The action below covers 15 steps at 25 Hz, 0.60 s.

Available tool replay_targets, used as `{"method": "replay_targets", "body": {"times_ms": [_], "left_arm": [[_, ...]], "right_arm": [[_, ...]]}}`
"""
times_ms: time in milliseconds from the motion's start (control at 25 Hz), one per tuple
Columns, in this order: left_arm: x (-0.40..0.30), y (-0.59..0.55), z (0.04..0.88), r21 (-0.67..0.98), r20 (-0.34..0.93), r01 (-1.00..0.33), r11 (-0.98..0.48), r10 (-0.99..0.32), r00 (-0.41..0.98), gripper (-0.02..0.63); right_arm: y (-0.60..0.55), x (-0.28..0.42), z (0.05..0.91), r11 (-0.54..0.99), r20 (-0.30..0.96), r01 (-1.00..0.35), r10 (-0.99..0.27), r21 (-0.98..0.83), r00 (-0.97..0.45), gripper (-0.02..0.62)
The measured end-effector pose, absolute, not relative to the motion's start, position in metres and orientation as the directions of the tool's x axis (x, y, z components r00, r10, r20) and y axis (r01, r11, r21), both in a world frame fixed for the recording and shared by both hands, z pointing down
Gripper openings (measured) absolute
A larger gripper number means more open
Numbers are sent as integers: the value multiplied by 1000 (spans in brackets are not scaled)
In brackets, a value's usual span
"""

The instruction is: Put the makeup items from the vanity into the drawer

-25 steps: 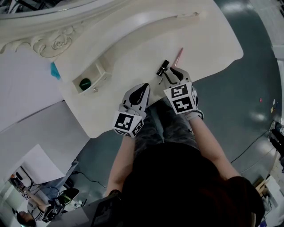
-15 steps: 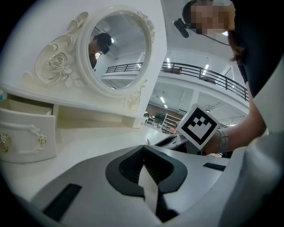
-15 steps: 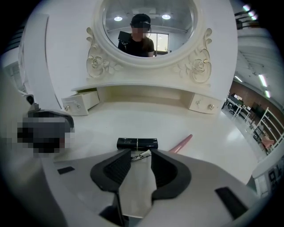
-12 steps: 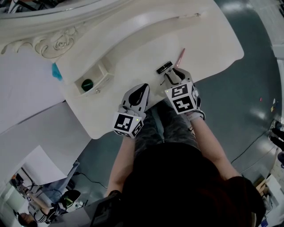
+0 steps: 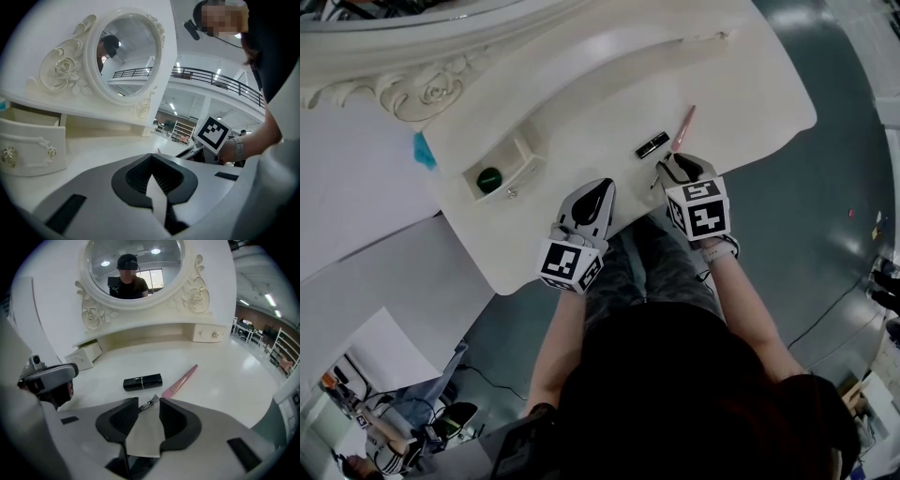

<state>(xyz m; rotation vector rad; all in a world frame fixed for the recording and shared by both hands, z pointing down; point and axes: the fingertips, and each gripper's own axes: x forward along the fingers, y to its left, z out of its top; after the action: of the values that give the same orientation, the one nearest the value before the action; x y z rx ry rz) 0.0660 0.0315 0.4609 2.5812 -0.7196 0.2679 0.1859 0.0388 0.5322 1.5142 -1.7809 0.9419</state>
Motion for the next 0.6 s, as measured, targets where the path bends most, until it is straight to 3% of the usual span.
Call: {"method": "replay_targets", "body": {"times_ms": [200,320,400,520,600], "left_arm": [[63,29,460,363,297,-534,-764,-448,843,12],[60,28,460,362,298,-539,-760,-454,840,12],[58,27,461,362,298,-541,-759,-456,839,12],[56,25,461,364,298,-545,-755,-459,837,12],[54,24,461,364,298,-547,-754,-462,835,12]], "right_arm": [[27,180,533,99,815,-989,-560,-111,-147,144],[24,174,532,158,823,-986,-553,-46,-127,124],[24,170,531,229,835,-973,-535,-3,-129,56],[29,164,531,362,859,-931,-493,55,-141,55],[31,166,530,369,862,-927,-487,60,-138,57]]}}
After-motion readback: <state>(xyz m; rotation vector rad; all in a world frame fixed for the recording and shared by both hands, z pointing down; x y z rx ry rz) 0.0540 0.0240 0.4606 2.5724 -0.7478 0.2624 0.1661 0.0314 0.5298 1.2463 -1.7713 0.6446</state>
